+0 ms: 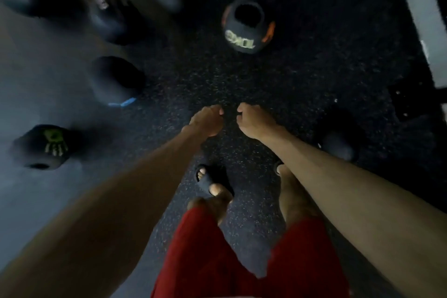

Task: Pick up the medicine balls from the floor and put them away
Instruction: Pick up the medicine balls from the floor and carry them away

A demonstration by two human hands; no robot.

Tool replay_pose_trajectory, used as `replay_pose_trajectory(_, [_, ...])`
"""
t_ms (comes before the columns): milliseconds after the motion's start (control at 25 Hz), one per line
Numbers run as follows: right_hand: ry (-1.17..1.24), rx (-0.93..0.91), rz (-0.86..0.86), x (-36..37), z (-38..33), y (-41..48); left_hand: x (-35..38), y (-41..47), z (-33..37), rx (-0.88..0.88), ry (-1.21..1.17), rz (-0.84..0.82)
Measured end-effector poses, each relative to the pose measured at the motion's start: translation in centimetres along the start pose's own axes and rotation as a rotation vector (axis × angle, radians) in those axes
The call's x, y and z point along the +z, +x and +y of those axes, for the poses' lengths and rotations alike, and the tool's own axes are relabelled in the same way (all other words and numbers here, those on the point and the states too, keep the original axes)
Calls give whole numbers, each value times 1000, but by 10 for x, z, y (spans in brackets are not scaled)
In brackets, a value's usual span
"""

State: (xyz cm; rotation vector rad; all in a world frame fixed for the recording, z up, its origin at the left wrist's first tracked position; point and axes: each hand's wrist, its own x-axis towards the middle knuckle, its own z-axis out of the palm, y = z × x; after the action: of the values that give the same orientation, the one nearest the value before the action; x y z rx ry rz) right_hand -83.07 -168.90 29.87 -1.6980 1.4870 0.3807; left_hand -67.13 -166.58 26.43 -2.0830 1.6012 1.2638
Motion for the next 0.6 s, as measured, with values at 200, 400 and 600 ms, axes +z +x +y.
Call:
replay_pose_trajectory(200, [-143, -113, -105, 70, -159, -18, -44, -84, -175, -132, -169, 86])
replay_pose_trajectory(400, [-415, -275, -304, 126, -280, -33, -47, -160, -315, -364, -326, 91])
replay_pose_trajectory(600, [-631, -457, -369, 166, -392, -1, -68, -187, -385, -462, -516, 131])
